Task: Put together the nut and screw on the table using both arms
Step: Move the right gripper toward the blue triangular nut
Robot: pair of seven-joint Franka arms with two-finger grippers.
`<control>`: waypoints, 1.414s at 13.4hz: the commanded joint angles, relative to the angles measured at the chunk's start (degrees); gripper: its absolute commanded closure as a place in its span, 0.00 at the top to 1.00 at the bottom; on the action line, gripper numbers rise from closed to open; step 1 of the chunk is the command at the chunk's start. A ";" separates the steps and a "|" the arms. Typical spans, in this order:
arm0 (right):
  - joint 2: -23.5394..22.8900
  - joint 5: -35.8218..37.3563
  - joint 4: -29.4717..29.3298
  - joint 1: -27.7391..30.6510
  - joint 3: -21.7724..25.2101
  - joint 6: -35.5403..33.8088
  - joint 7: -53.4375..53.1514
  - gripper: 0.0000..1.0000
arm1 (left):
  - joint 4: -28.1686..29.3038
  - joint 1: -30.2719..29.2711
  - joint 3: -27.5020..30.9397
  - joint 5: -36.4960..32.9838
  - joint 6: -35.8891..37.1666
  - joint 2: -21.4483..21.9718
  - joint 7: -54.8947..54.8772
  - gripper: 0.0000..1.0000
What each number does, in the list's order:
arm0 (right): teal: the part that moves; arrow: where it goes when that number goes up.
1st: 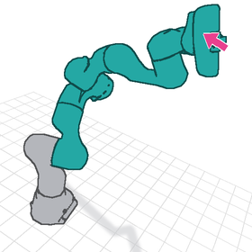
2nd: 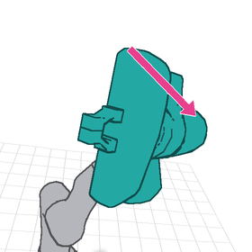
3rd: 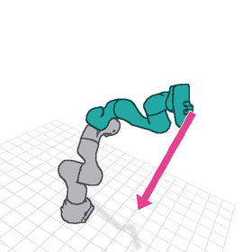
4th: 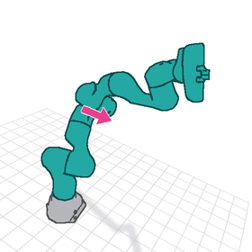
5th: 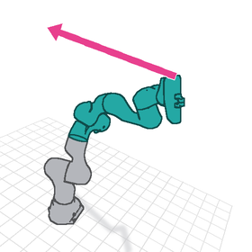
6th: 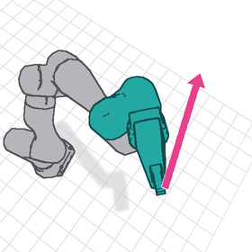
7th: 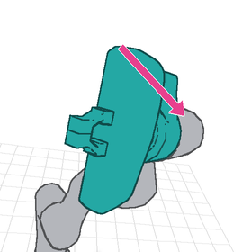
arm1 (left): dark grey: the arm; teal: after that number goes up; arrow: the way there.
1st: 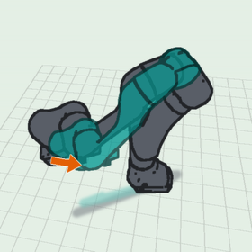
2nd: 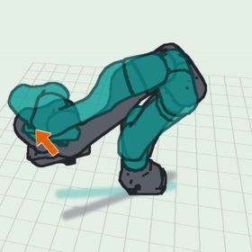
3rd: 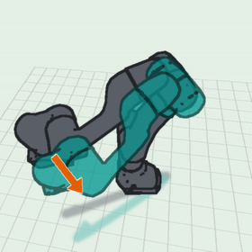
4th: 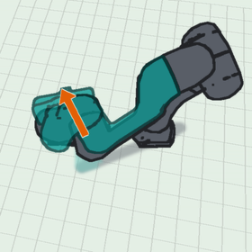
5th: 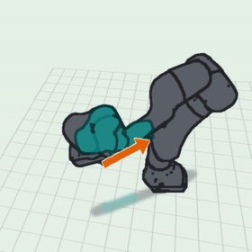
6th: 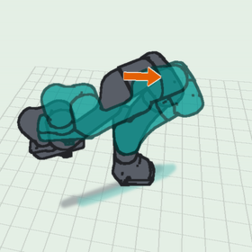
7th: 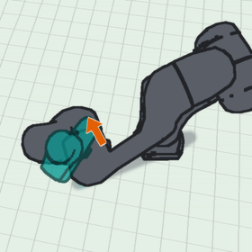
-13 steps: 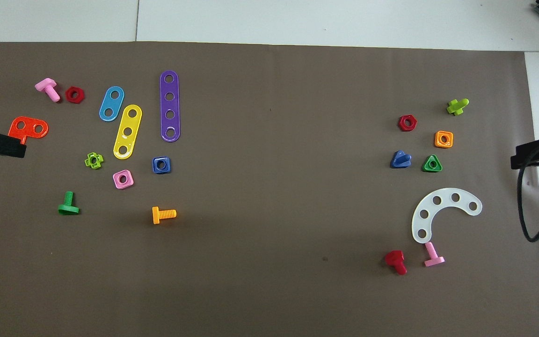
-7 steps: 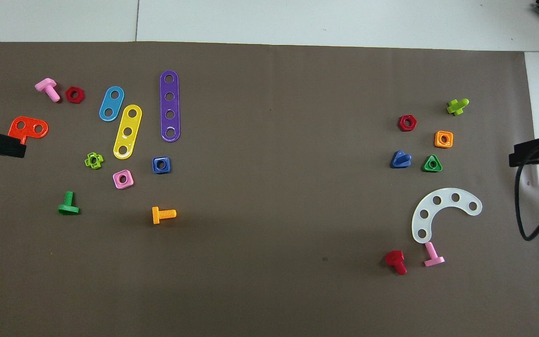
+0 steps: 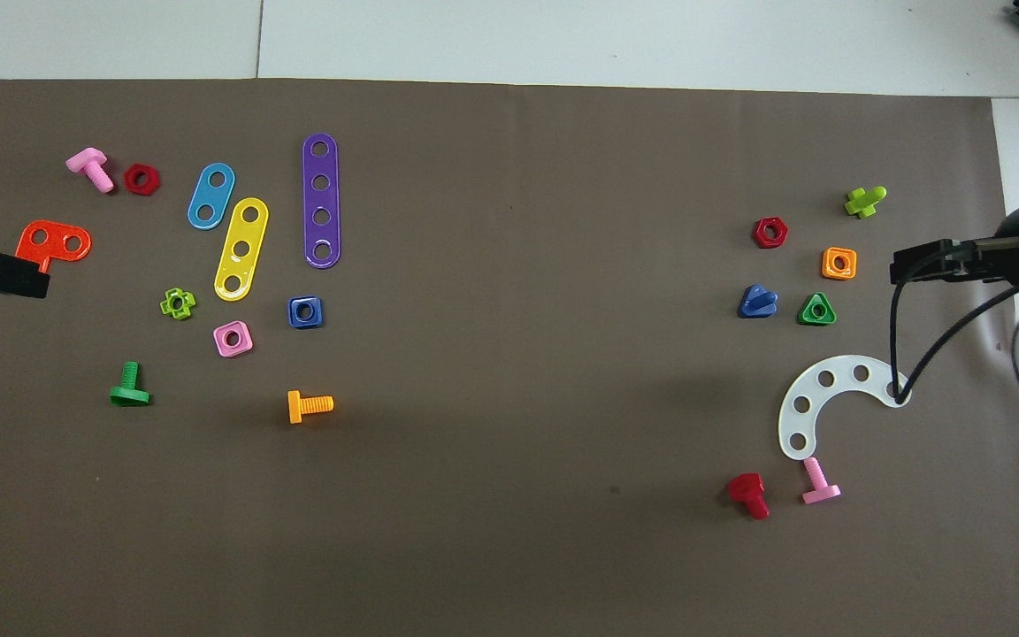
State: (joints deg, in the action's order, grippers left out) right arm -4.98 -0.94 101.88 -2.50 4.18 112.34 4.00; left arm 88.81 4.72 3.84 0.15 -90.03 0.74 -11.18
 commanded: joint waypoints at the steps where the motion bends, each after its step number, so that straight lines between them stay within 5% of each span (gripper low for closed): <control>1: -6.07 -1.61 2.61 -2.59 0.04 8.31 3.47 1.00 | 1.46 -0.41 -0.41 -1.20 0.47 1.46 -0.16 1.00; 10: -10.40 -1.87 17.20 -5.23 0.04 29.16 6.28 0.99 | 1.46 -0.41 -0.41 -1.20 0.47 1.46 -0.16 1.00; 12: -10.48 -1.87 17.38 -4.88 0.04 29.25 6.72 0.91 | 1.46 -0.41 -0.41 -1.20 0.47 1.46 -0.16 1.00; 17: -11.01 -1.87 17.21 -4.79 0.04 29.60 7.78 0.39 | 1.46 -0.41 -0.41 -1.20 0.47 1.46 -0.16 1.00; 19: -11.27 -1.96 17.30 -4.71 0.04 29.61 7.78 0.37 | 1.46 -0.41 -0.41 -1.20 0.47 1.46 -0.16 1.00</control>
State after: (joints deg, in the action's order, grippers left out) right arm -16.52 -1.17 118.10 -7.84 4.48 140.55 9.27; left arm 88.81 4.72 3.84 0.15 -90.02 0.74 -11.18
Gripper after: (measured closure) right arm 0.599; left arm 0.000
